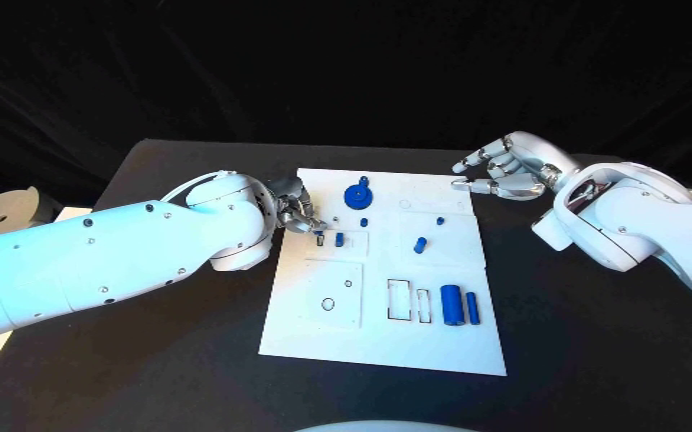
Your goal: Assemble the parts on the task board
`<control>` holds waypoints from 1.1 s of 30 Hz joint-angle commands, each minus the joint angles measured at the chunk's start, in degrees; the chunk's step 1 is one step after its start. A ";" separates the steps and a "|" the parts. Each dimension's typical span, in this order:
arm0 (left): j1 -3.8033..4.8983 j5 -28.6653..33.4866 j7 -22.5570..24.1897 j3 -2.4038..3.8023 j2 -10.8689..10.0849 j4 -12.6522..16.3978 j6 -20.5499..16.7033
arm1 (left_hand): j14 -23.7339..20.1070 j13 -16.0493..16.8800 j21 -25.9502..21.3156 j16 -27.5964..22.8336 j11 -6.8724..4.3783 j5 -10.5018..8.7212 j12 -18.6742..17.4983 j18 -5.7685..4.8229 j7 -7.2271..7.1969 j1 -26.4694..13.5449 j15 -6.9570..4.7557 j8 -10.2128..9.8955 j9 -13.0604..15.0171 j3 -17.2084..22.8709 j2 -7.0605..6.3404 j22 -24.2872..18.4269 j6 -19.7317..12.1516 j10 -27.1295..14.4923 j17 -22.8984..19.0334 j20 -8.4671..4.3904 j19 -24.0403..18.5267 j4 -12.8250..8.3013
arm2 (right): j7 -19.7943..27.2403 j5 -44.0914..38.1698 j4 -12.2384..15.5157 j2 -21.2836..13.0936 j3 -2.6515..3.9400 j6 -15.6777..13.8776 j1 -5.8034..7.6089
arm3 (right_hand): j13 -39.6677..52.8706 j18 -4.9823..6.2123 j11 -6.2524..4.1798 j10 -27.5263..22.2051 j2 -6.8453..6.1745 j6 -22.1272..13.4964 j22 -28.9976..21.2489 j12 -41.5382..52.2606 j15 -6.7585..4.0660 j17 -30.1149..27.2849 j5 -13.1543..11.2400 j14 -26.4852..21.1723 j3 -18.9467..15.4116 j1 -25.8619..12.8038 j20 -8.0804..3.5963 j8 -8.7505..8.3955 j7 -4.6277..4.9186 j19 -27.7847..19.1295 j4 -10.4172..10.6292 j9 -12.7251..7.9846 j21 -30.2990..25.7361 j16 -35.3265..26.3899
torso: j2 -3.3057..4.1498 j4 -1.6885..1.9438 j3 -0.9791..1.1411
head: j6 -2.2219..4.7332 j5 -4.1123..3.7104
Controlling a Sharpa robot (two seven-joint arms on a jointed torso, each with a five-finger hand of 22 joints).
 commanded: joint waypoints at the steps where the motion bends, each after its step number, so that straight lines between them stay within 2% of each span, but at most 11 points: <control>1: -0.11 -3.64 1.15 0.02 0.02 0.23 -0.46 | 5.93 4.01 0.23 0.18 -0.37 0.33 0.16 -0.99 -0.68 0.10 -0.44 0.34 5.45 4.32 -0.43 11.99 0.51 0.27 15.07 -0.25 4.46 -3.99 | 0.50 -0.32 -0.01 0.02 0.00 0.56 -0.05 | 8.78 0.15 0.16 0.44 0.37 0.06 12.98 -0.26 0.22 12.95 0.06 5.45 -0.35 -0.35 0.52 0.20 0.04 4.84 0.02 0.06 -0.26 -0.34 | 0.04 -0.02 -0.01 | -0.06 0.15; 10: -0.21 -4.29 -0.05 0.02 0.66 -0.40 4.80 | 5.93 4.03 0.19 0.18 -0.38 0.33 0.18 -0.97 -0.69 -0.02 -0.44 0.33 5.46 4.58 -0.65 11.94 0.54 0.29 15.07 -0.27 4.44 -4.03 | 0.51 -0.31 -0.03 0.13 0.00 0.59 -0.07 | 8.78 0.15 0.16 0.44 0.37 0.06 12.98 -0.26 0.22 12.95 0.06 5.45 -0.35 -0.35 0.52 0.20 0.04 4.84 0.02 0.06 -0.26 -0.34 | 0.07 -0.07 0.04 | -0.25 0.40; 18: -0.26 -4.36 -0.41 0.01 1.61 -1.57 6.44 | 5.93 4.05 0.20 0.18 -0.38 0.33 0.20 -0.98 -0.69 -0.10 -0.44 0.33 5.47 4.75 -0.79 11.95 0.57 0.31 15.07 -0.28 4.44 -4.06 | 0.50 -0.31 0.01 0.20 0.00 0.59 -0.08 | 8.78 0.15 0.16 0.44 0.37 0.06 12.98 -0.26 0.22 12.95 0.06 5.45 -0.35 -0.35 0.52 0.20 0.04 4.84 0.02 0.06 -0.26 -0.34 | 0.06 -0.16 0.10 | -0.38 0.70; 33: -0.64 -4.39 -0.60 -0.01 2.50 -2.35 8.73 | 5.93 4.09 0.17 0.18 -0.38 0.32 0.23 -0.97 -0.70 -0.14 -0.43 0.32 5.47 4.93 -0.93 11.91 0.58 0.33 15.07 -0.30 4.42 -4.12 | 0.50 -0.31 0.11 0.13 0.00 0.62 -0.08 | 8.78 0.15 0.16 0.44 0.37 0.06 12.98 -0.26 0.22 12.95 0.06 5.45 -0.35 -0.35 0.52 0.20 0.04 4.84 0.02 0.06 -0.26 -0.34 | 0.06 -0.10 0.06 | -0.51 0.49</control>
